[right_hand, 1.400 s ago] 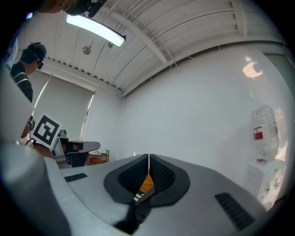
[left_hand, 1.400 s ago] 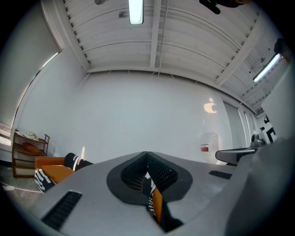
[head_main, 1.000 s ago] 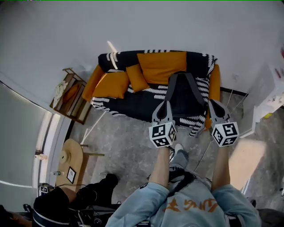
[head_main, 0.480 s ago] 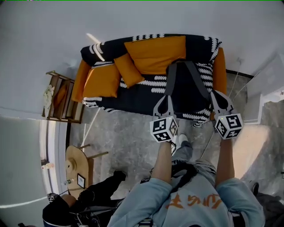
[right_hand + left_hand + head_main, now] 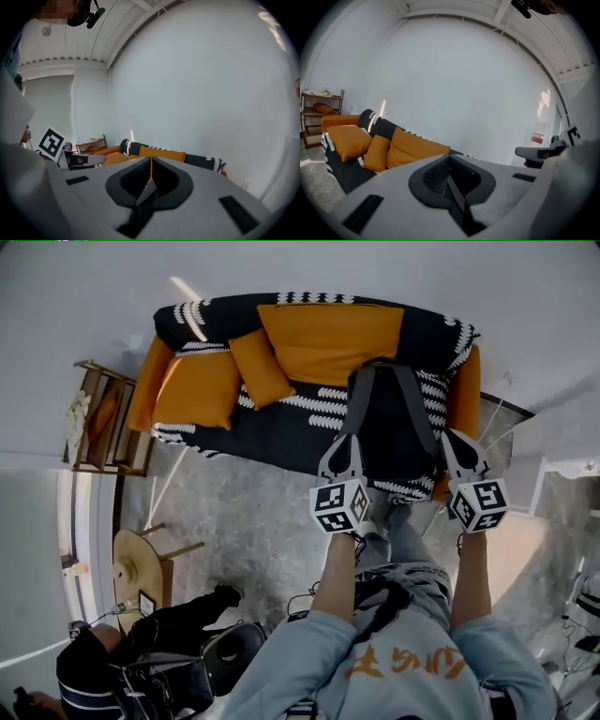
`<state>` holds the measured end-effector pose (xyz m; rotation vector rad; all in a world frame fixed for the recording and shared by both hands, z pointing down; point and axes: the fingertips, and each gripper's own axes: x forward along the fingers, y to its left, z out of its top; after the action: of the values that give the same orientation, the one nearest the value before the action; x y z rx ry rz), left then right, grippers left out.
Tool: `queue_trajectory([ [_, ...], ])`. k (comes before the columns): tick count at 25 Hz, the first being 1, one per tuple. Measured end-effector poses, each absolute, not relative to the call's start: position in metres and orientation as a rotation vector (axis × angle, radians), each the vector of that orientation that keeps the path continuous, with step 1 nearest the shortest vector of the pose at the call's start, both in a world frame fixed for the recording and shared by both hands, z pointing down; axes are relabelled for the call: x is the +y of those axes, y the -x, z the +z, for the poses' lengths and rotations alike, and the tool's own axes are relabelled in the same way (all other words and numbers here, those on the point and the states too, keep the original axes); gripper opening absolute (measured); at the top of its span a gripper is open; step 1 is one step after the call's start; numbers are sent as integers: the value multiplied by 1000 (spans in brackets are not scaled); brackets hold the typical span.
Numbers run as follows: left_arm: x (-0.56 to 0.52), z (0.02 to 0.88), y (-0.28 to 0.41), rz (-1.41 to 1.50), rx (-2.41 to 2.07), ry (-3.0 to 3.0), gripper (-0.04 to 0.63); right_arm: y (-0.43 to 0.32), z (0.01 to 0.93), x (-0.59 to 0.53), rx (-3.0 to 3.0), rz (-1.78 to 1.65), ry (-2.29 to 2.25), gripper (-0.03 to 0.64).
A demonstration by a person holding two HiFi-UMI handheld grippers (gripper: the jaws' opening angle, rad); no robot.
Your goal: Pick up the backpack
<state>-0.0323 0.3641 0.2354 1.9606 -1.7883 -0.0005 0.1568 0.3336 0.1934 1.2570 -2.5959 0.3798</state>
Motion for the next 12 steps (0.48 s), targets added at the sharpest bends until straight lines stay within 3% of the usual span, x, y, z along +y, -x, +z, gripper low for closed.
queue_trajectory([
  [12,240,239,47,91,-1818,-1932,21,-135,197,187,-2683,440,-1209,29],
])
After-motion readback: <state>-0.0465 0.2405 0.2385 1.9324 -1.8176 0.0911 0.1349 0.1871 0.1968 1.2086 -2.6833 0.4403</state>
